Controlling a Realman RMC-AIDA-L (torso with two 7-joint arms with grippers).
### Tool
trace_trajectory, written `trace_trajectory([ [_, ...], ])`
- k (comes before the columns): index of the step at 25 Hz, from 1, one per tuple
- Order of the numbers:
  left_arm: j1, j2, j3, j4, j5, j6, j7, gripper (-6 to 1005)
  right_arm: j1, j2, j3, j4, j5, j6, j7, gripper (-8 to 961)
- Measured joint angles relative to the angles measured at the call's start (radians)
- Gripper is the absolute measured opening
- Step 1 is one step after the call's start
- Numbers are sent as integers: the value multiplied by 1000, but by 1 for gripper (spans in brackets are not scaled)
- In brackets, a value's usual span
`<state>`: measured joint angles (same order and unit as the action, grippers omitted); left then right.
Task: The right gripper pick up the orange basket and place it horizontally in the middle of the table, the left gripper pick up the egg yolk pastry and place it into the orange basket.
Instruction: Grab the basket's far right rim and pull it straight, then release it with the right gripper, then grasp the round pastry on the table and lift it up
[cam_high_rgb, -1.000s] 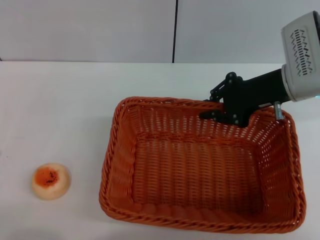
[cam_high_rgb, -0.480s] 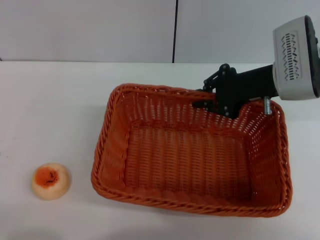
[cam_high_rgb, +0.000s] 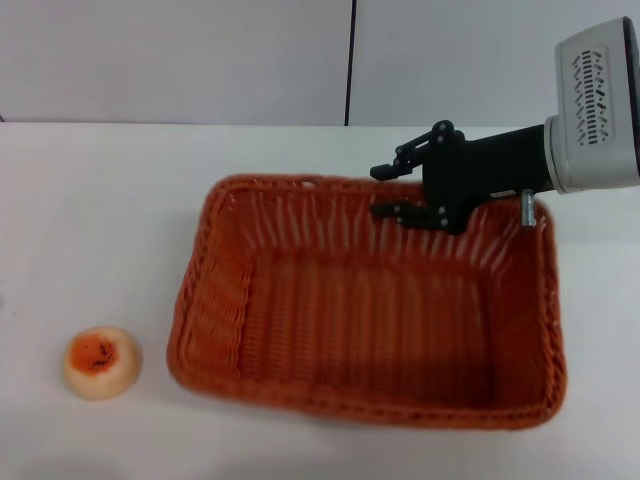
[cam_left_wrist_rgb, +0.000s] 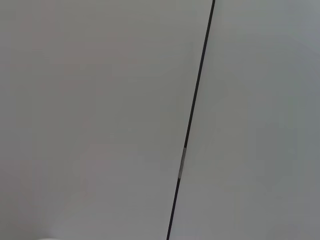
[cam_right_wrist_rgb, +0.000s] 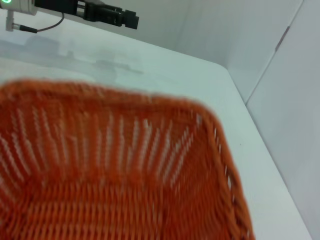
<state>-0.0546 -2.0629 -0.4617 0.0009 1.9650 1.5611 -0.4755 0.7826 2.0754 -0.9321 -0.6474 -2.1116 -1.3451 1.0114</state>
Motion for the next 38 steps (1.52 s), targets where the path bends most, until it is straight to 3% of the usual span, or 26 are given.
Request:
trace_trajectory([
  [3, -2, 0, 0, 3, 0, -1, 0, 738, -4, 0, -2, -2, 1, 3, -1, 242],
  [6, -2, 0, 0, 7, 0, -2, 0, 737, -8, 1, -2, -8, 12, 3, -9, 477],
  [11, -2, 2, 32, 17, 2, -2, -1, 734, -48, 4, -6, -50, 102, -26, -23, 587],
  [12, -8, 6, 91, 55, 2, -1, -26, 733, -67, 4, -7, -69, 145, -44, -24, 587],
  [15, -17, 7, 143, 101, 3, 0, -67, 732, -136, 4, -7, -114, 300, -97, -24, 586],
  [16, -32, 7, 240, 185, 5, 4, -146, 731, -162, 5, -7, -125, 363, -112, -24, 586],
  [19, -47, 7, 365, 294, 5, 17, -233, 729, -251, 8, -12, -134, 559, -128, -37, 586],
  [26, -74, 7, 552, 397, 10, 35, -296, 726, -437, 5, -35, 31, 1028, -266, -202, 587],
  [28, -74, 7, 552, 397, 10, 35, -296, 724, -498, 2, -11, 105, 1131, -340, -214, 587],
  [30, -83, 5, 648, 412, 13, -6, -307, 723, -516, 2, 2, 124, 1147, -354, -219, 587],
  [38, -87, 9, 720, 500, 79, -6, -459, 719, -573, 1, 117, 213, 1161, -445, -239, 586],
])
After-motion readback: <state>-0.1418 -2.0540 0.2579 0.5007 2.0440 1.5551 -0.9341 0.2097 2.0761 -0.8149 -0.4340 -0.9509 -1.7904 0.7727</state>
